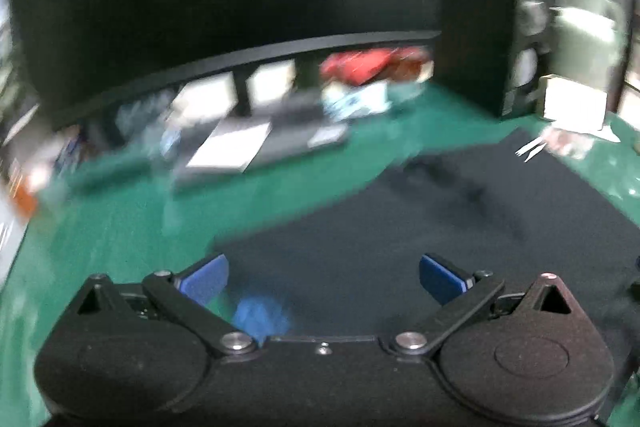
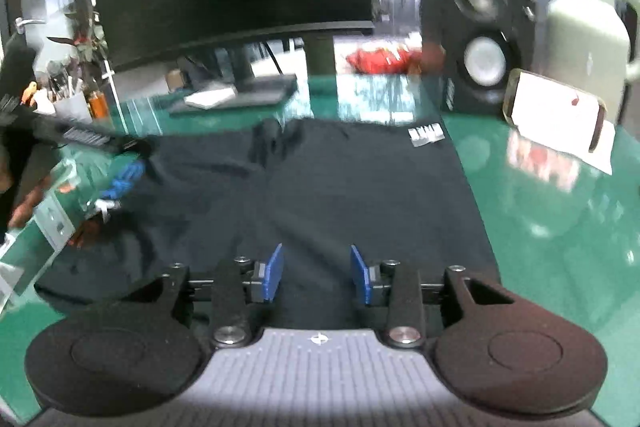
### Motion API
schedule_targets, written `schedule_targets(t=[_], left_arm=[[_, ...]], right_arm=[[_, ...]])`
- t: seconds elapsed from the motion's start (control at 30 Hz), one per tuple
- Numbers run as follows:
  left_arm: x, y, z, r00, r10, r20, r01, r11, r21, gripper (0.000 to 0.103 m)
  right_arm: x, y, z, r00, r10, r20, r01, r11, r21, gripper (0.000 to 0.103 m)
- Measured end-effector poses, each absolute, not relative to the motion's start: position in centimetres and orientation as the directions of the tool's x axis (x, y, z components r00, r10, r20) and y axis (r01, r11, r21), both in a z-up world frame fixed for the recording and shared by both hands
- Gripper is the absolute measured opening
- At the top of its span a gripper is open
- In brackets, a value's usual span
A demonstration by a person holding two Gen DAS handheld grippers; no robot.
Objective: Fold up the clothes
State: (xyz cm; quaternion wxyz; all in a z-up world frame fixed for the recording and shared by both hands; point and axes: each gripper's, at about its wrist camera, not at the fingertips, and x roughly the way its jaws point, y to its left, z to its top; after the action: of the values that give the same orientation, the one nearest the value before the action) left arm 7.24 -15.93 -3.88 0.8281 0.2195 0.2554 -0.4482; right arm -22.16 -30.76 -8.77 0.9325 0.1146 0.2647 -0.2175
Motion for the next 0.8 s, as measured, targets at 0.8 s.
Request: schedule_targets(t=[0.8], left_arm=[[9.6,-20.8,-9.2,0.381,-0.616,-0.69,0.872,0.487,0.047,0.103]], right_arm=[[-12.0,-45.8,-12.0,0.592,-0.472,-0.654,0.642,0.766,0.028,0.045]])
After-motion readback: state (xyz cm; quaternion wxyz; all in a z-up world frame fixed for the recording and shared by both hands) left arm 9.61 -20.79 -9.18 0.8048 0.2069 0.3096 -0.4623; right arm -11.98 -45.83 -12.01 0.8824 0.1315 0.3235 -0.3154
